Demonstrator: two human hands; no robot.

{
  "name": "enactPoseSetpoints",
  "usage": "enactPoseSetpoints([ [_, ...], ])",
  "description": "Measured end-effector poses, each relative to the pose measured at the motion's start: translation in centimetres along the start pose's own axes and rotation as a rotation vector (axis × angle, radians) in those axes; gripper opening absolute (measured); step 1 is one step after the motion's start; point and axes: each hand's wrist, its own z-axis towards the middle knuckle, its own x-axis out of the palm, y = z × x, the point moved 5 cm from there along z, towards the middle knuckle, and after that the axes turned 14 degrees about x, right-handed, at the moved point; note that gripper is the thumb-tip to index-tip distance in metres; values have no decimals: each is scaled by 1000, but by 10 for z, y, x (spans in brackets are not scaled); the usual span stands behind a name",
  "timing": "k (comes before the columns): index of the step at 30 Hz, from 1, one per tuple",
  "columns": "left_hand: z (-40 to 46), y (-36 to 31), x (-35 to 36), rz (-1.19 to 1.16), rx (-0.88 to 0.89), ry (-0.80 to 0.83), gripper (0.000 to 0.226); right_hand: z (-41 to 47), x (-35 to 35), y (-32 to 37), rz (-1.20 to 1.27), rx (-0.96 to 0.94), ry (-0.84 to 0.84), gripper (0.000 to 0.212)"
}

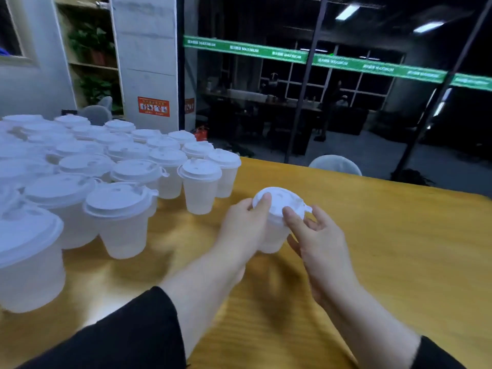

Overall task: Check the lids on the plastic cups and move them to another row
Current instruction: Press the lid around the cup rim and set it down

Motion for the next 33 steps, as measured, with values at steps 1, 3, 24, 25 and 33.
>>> enactPoseSetpoints([
  [1,9,6,12,-10,-17,8,41,8,-12,-3,0,-1,13,117],
  [3,19,15,6,-38,-25,-20,50,9,-11,-2,-22,20,78,114],
  [24,31,23,13,-81,333,156,27,26,-47,42,-455,-551,-60,18],
  [25,30,23,14,-79,336,171,27,24,-45,43,-458,-557,-56,19],
  [33,29,22,16,-83,342,207,30,18,-40,47,-675,-677,-27,12],
])
